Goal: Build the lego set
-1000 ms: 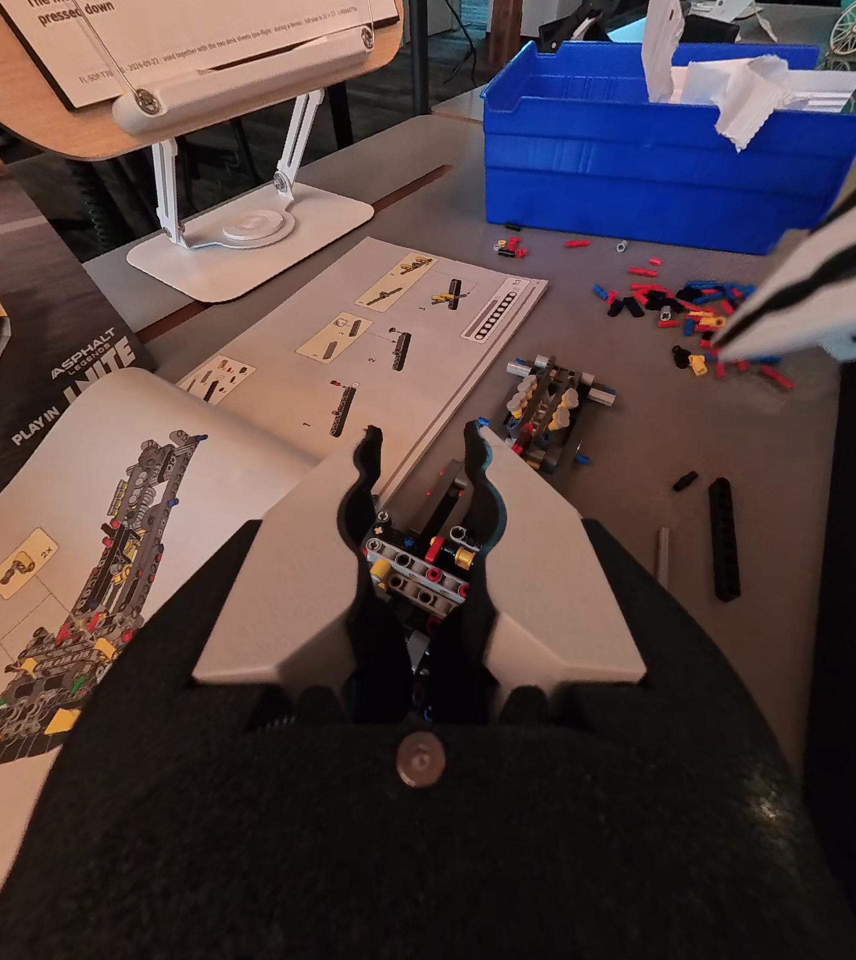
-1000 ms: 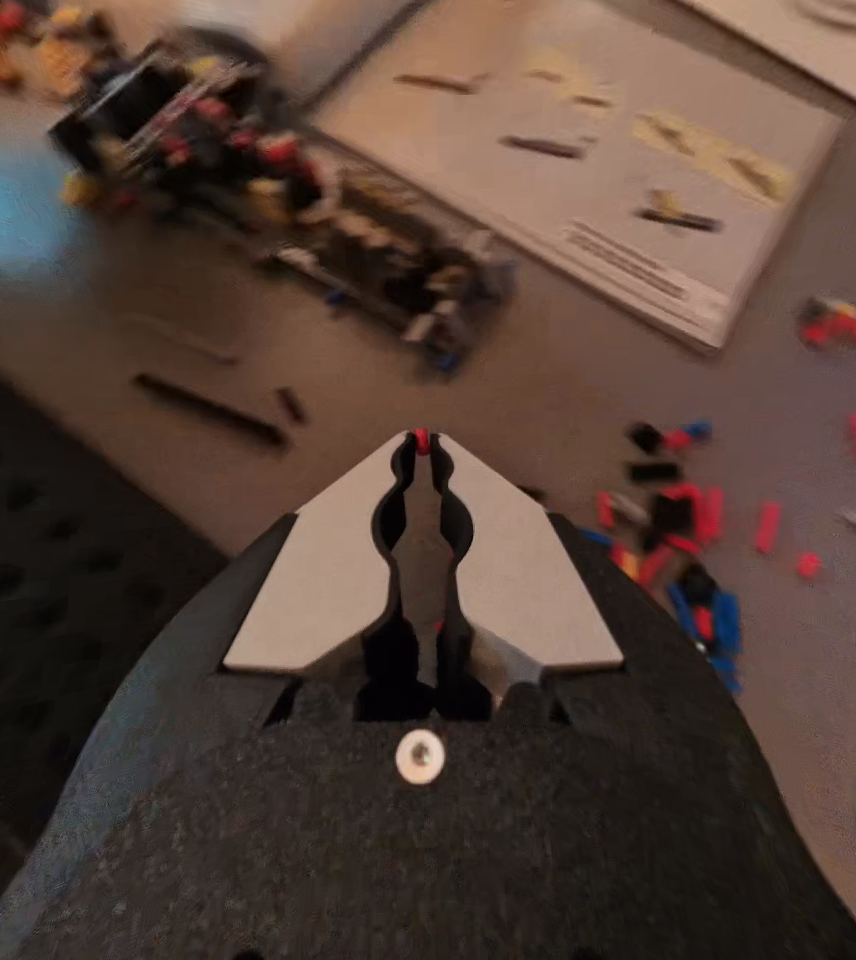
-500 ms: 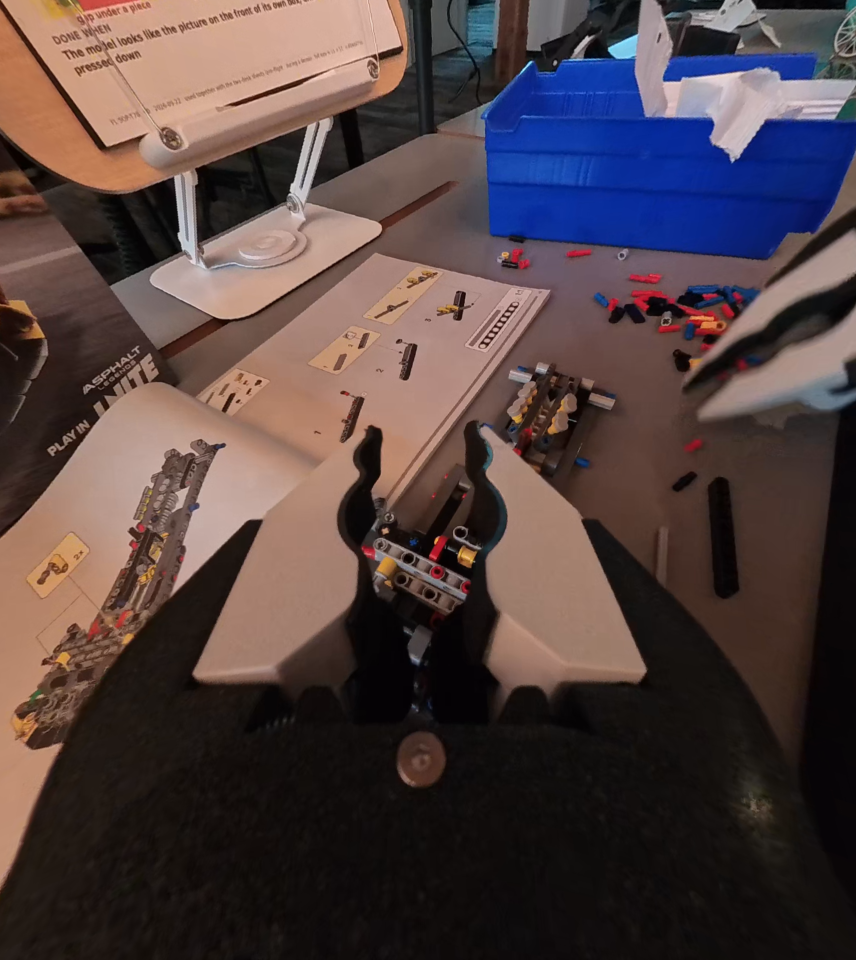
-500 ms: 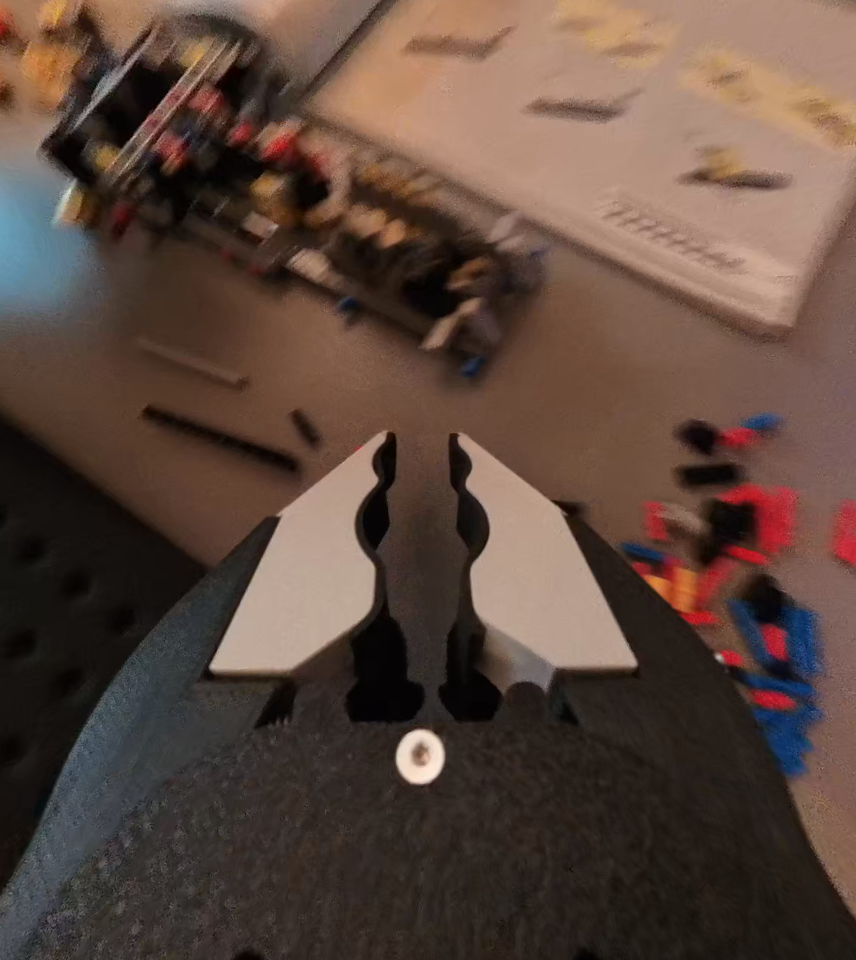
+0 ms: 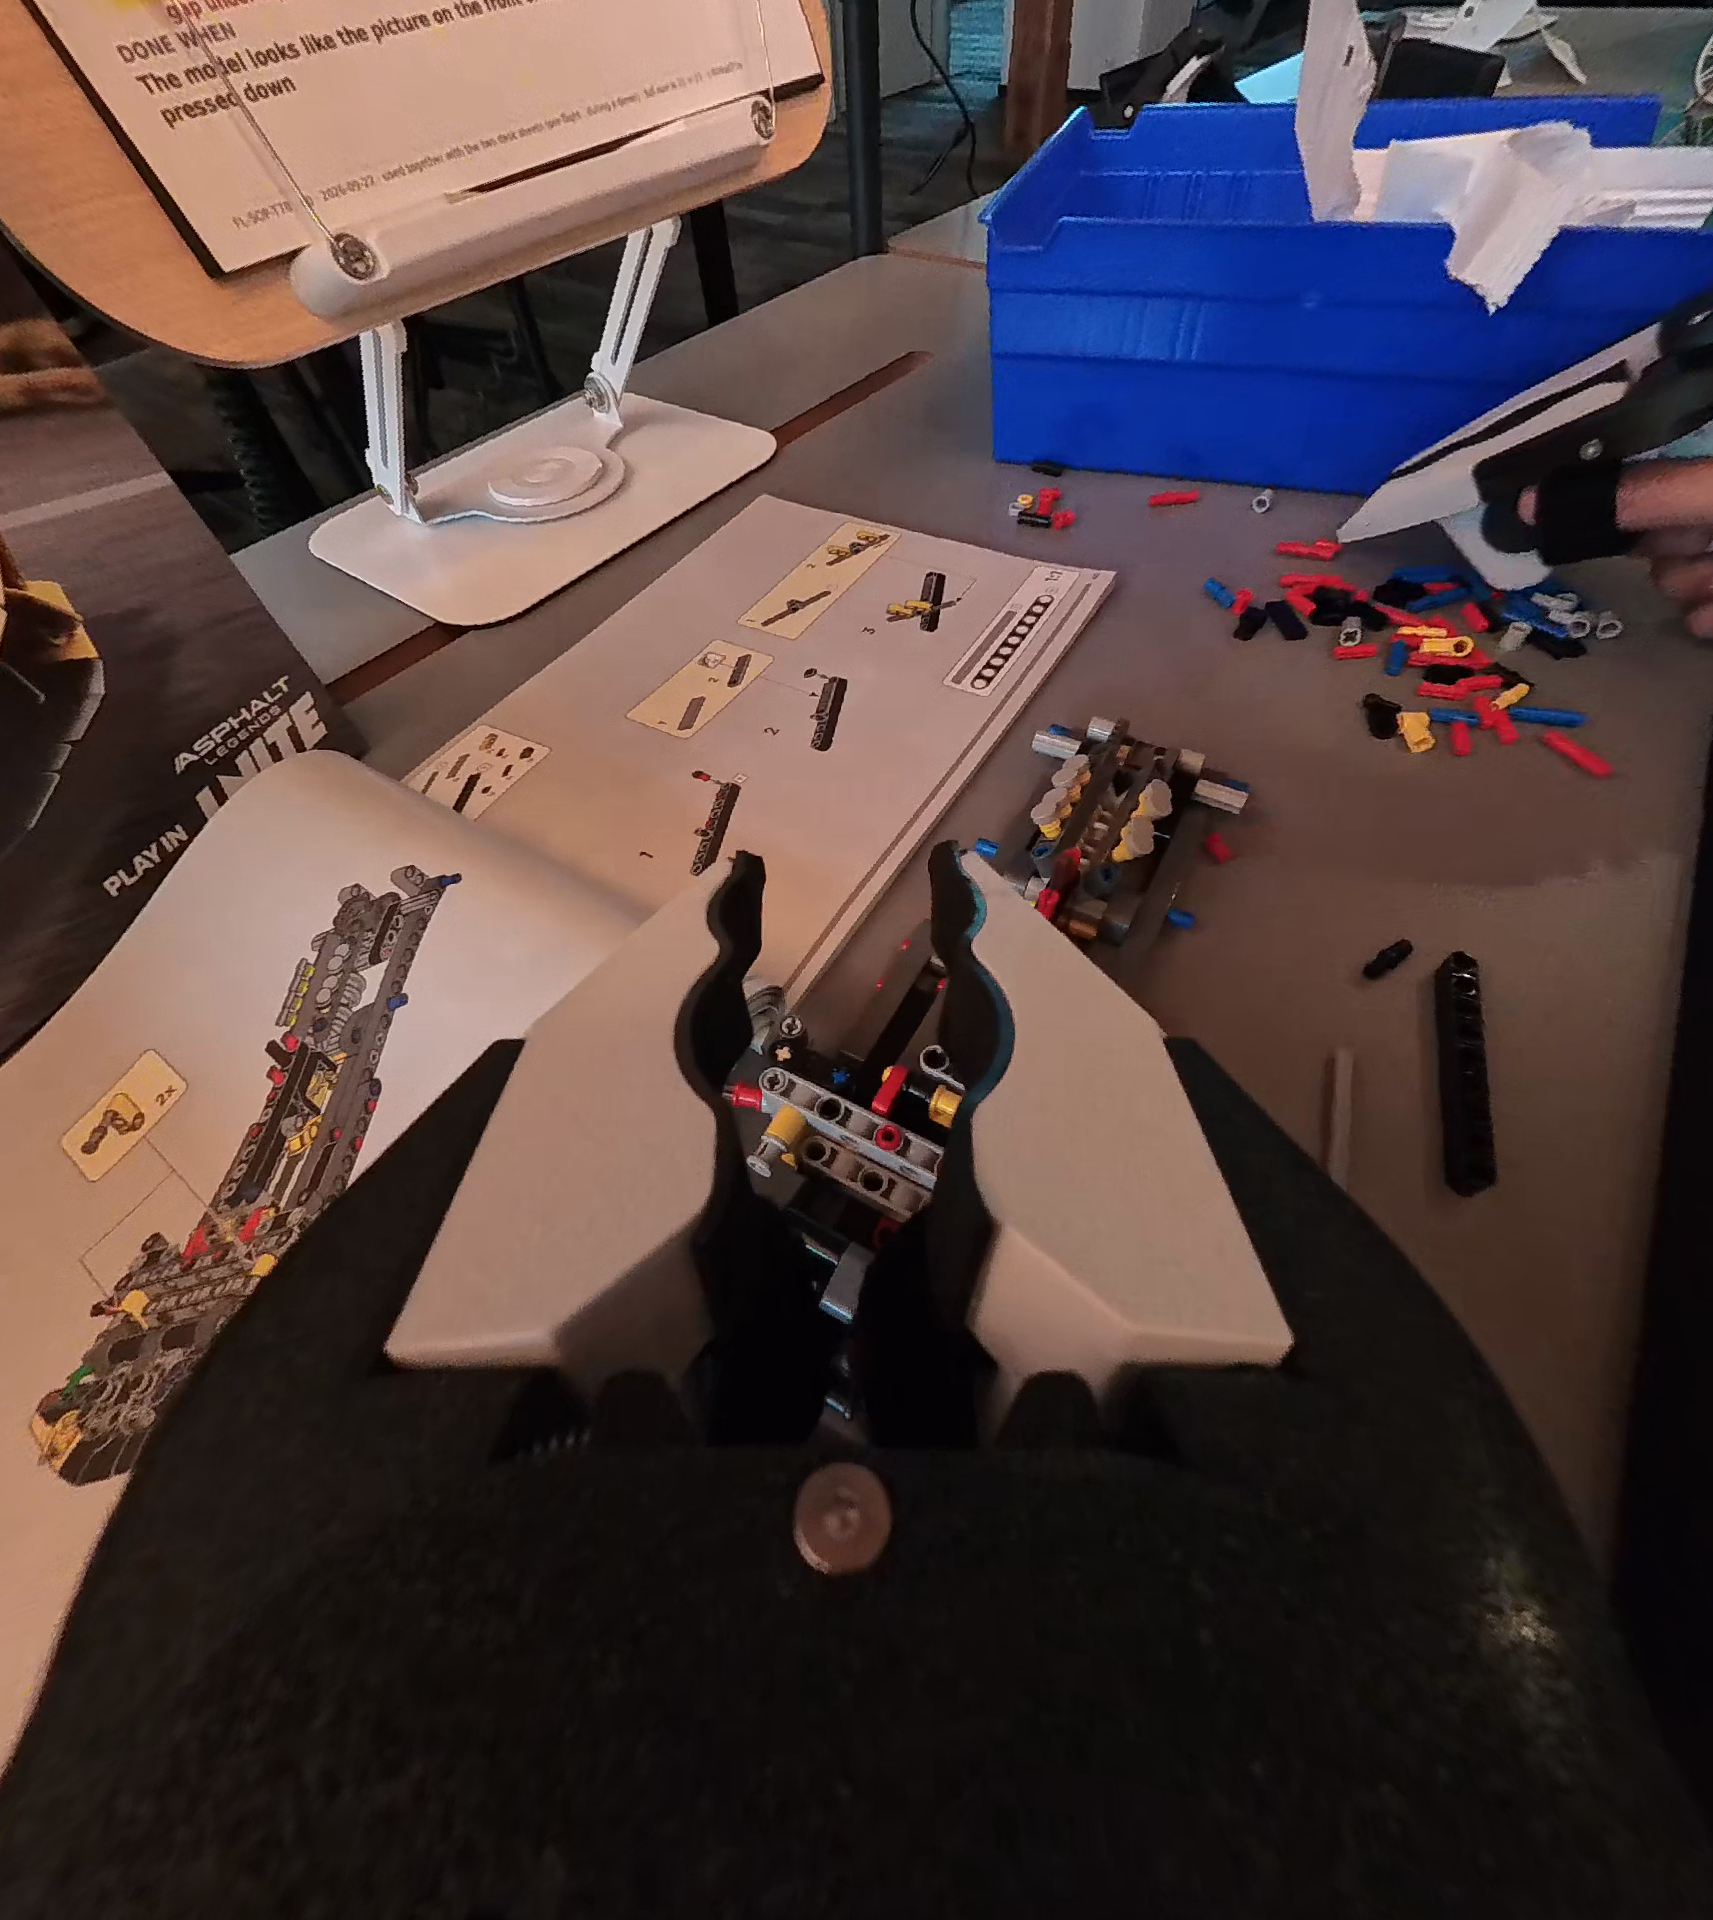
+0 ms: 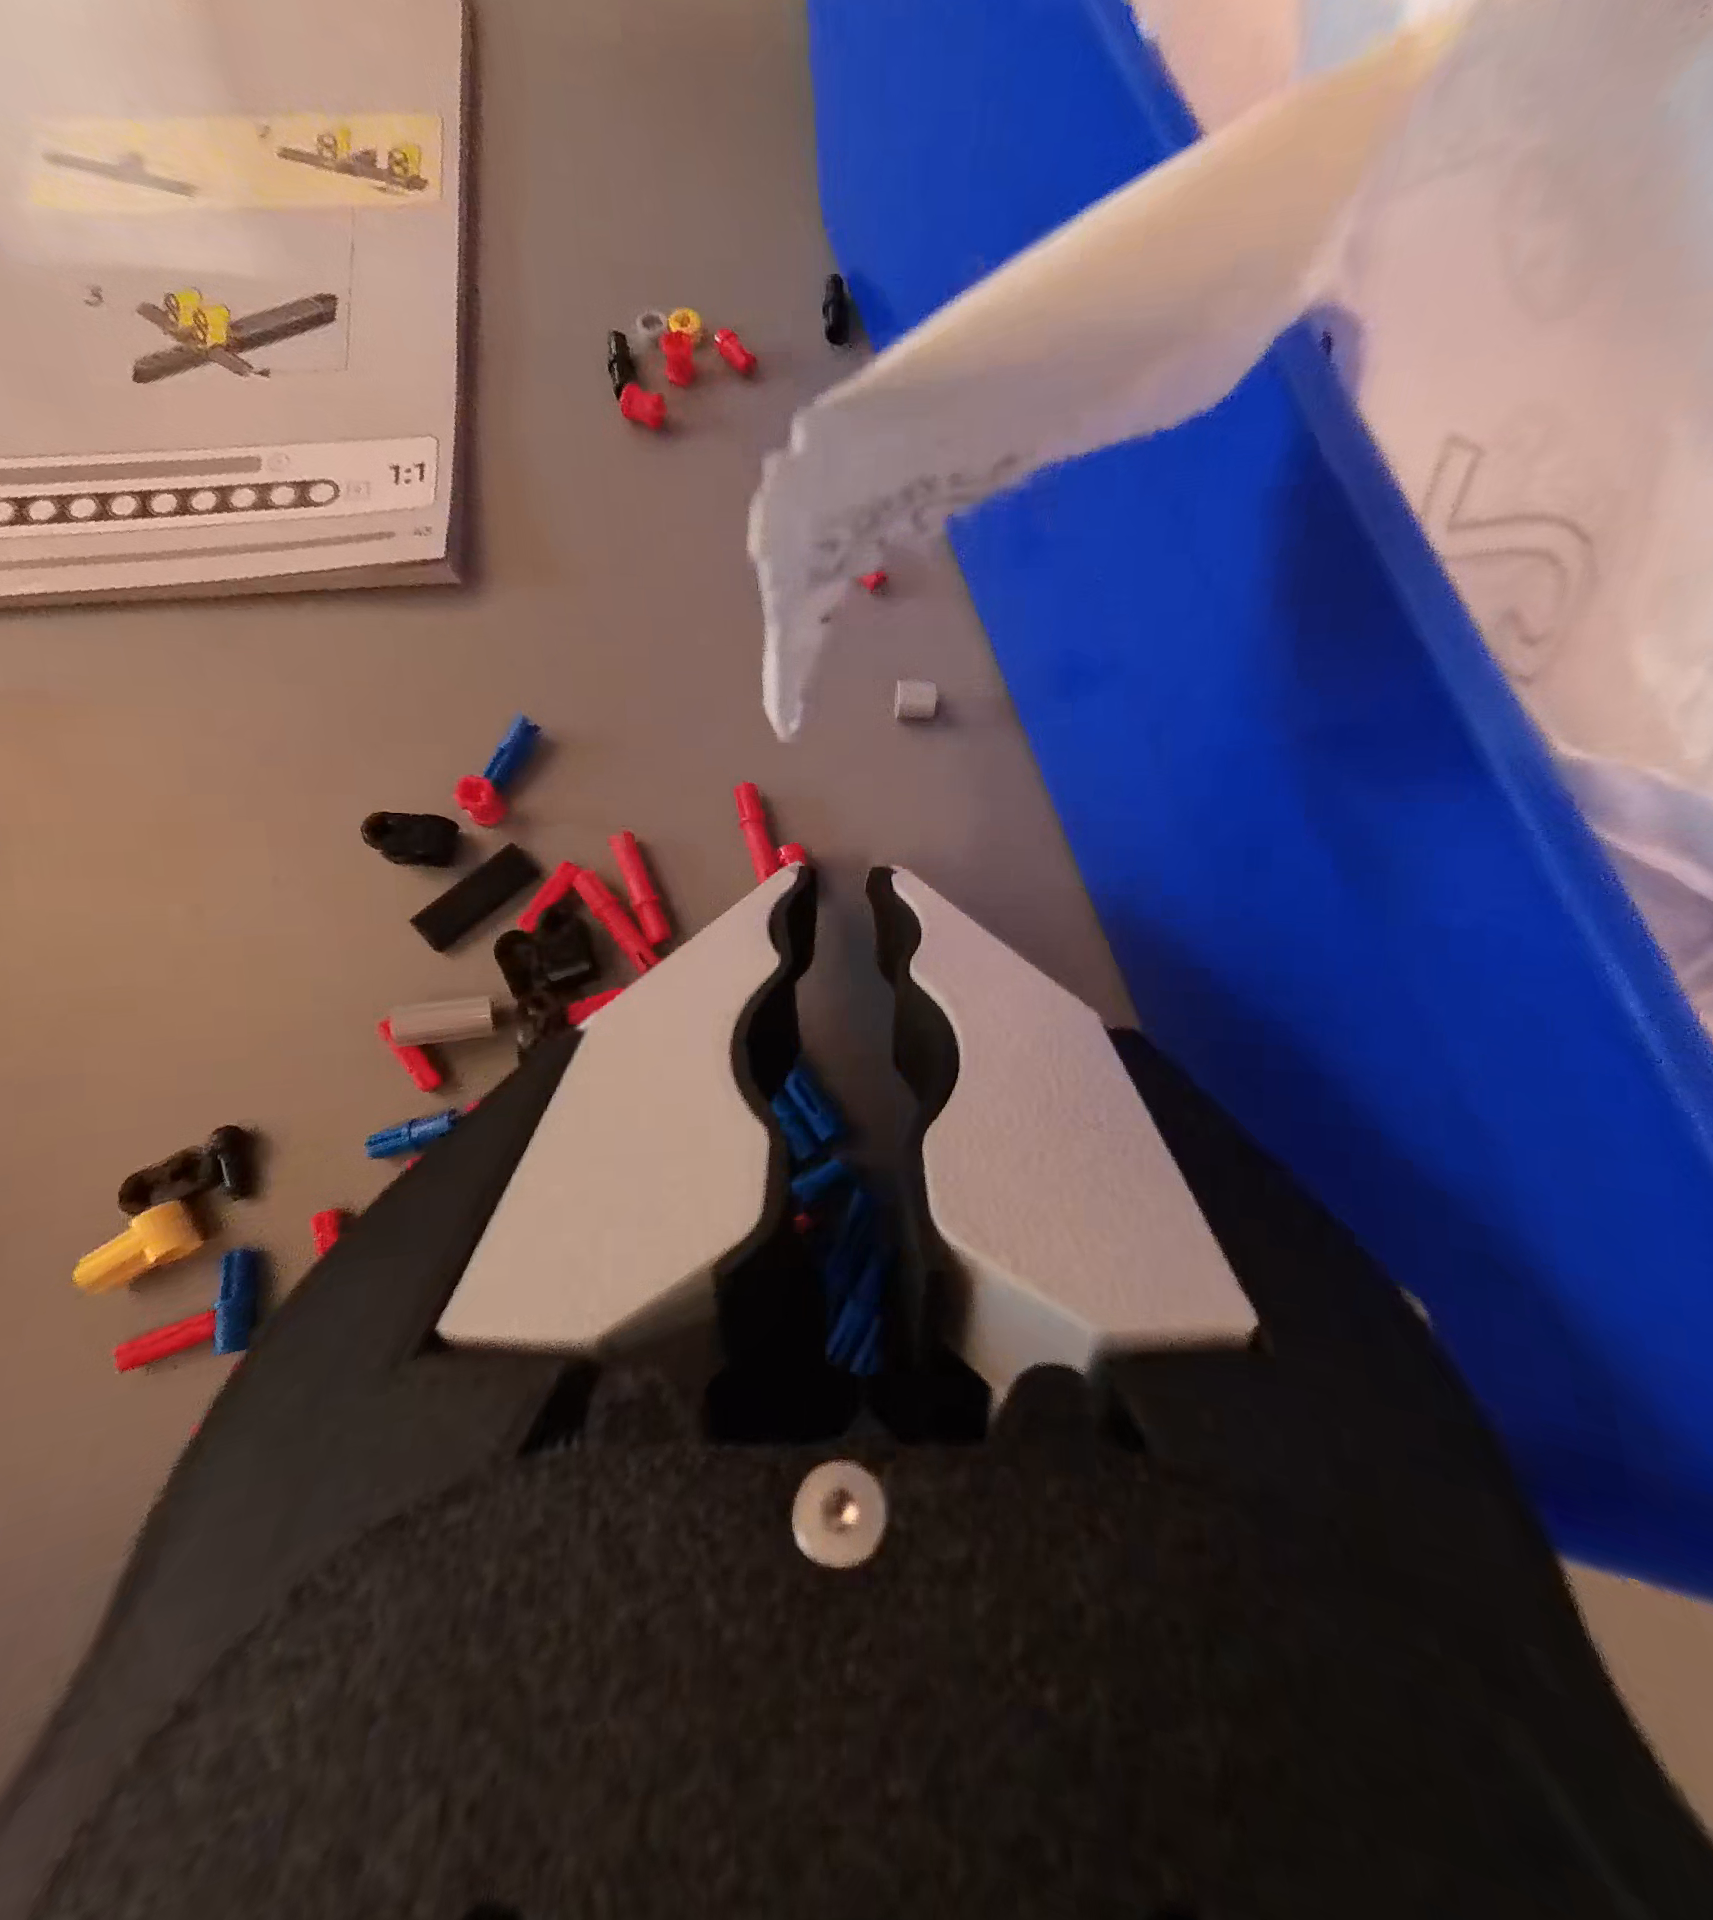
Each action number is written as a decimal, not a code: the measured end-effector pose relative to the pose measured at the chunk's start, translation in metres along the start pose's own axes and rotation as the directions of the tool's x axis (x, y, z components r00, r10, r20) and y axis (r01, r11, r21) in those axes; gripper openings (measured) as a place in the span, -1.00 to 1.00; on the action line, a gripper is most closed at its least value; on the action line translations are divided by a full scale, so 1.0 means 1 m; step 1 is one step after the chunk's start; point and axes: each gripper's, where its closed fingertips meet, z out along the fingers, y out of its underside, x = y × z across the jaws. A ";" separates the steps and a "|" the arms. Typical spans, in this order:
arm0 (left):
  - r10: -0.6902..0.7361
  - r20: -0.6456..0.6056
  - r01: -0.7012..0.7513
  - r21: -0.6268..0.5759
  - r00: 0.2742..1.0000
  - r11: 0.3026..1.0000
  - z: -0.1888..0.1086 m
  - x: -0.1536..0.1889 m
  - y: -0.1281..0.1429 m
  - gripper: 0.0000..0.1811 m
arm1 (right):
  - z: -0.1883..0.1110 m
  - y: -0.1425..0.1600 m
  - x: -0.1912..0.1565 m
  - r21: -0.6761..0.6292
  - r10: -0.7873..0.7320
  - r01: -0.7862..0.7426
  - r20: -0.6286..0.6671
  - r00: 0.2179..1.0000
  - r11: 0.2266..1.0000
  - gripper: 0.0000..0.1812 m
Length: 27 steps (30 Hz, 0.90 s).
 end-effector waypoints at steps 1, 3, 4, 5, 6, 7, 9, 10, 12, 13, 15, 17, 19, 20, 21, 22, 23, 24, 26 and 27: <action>0.000 -0.002 0.000 -0.001 1.000 1.000 0.000 0.000 0.000 -0.66 | 0.000 -0.001 0.000 0.004 0.001 -0.001 0.005 1.000 1.000 -0.89; 0.001 -0.005 -0.001 -0.003 1.000 1.000 0.001 0.001 0.001 -0.66 | 0.002 0.000 -0.004 -0.008 0.015 -0.014 0.043 0.999 1.000 -0.89; 0.001 -0.007 -0.001 -0.006 1.000 1.000 0.002 0.002 0.001 -0.66 | 0.003 0.001 -0.006 -0.016 0.022 -0.021 0.064 0.998 1.000 -0.88; 0.002 -0.008 -0.002 -0.008 1.000 1.000 0.002 0.002 0.002 -0.66 | 0.004 0.002 -0.009 -0.025 0.027 -0.025 0.081 0.996 0.999 -0.88; 0.002 -0.010 -0.003 -0.008 1.000 1.000 0.003 0.002 0.002 -0.66 | 0.004 0.002 -0.009 -0.030 0.027 -0.025 0.087 0.996 0.999 -0.88; 0.003 -0.011 -0.003 -0.009 1.000 1.000 0.003 0.003 0.002 -0.66 | 0.005 0.002 -0.010 -0.030 0.024 -0.022 0.091 0.996 0.999 -0.88; 0.004 -0.011 -0.004 -0.009 1.000 1.000 0.003 0.003 0.002 -0.67 | 0.005 0.002 -0.009 -0.035 0.017 -0.014 0.087 0.996 0.999 -0.89; 0.004 -0.010 -0.004 -0.010 1.000 1.000 0.003 0.003 0.002 -0.66 | 0.005 0.002 -0.007 -0.037 0.014 -0.011 0.076 0.997 0.999 -0.89; 0.004 -0.010 -0.004 -0.009 1.000 1.000 0.003 0.002 0.002 -0.67 | 0.006 0.001 -0.006 -0.035 0.018 -0.016 0.084 0.996 0.999 -0.90; 0.003 -0.010 -0.003 -0.007 1.000 1.000 0.003 0.002 0.002 -0.67 | 0.007 0.001 -0.005 -0.038 0.022 -0.019 0.088 0.996 0.999 -0.90; 0.003 -0.010 -0.003 -0.009 1.000 1.000 0.003 0.002 0.002 -0.67 | 0.008 0.000 -0.005 -0.042 0.012 -0.009 0.084 0.996 0.999 -0.90; 0.004 -0.011 -0.004 -0.009 1.000 1.000 0.003 0.003 0.002 -0.67 | 0.009 -0.001 -0.004 -0.046 -0.001 0.004 0.077 0.997 0.999 -0.90; 0.006 -0.010 -0.006 -0.010 1.000 1.000 0.003 0.003 0.002 -0.67 | 0.011 -0.002 -0.004 -0.046 -0.010 0.014 0.074 0.997 0.999 -0.91; 0.006 -0.009 -0.006 -0.011 1.000 1.000 0.003 0.002 0.002 -0.67 | 0.011 -0.002 -0.004 -0.045 -0.017 0.020 0.073 0.997 0.999 -0.92; 0.006 -0.008 -0.006 -0.010 1.000 1.000 0.003 0.002 0.002 -0.66 | 0.011 -0.003 -0.004 -0.044 -0.021 0.025 0.072 0.997 0.999 -0.92; 0.005 -0.008 -0.005 -0.008 1.000 1.000 0.003 0.002 0.002 -0.67 | 0.011 -0.002 -0.004 -0.045 -0.026 0.029 0.070 0.997 0.999 -0.92; 0.004 -0.007 -0.004 -0.008 1.000 1.000 0.002 0.002 0.002 -0.67 | 0.011 -0.002 -0.004 -0.045 -0.030 0.033 0.066 0.997 0.998 -0.92; 0.004 -0.006 -0.004 -0.008 1.000 1.000 0.002 0.001 0.002 -0.66 | 0.010 -0.002 -0.004 -0.046 -0.034 0.037 0.064 0.997 0.998 -0.92; 0.004 -0.005 -0.004 -0.008 1.000 1.000 0.002 0.001 0.002 -0.66 | 0.008 0.000 -0.005 -0.049 -0.043 0.046 0.060 0.997 0.998 -0.92; 0.004 -0.006 -0.004 -0.008 1.000 1.000 0.002 0.001 0.002 -0.66 | 0.007 0.001 -0.005 -0.050 -0.050 0.053 0.058 0.997 0.997 -0.92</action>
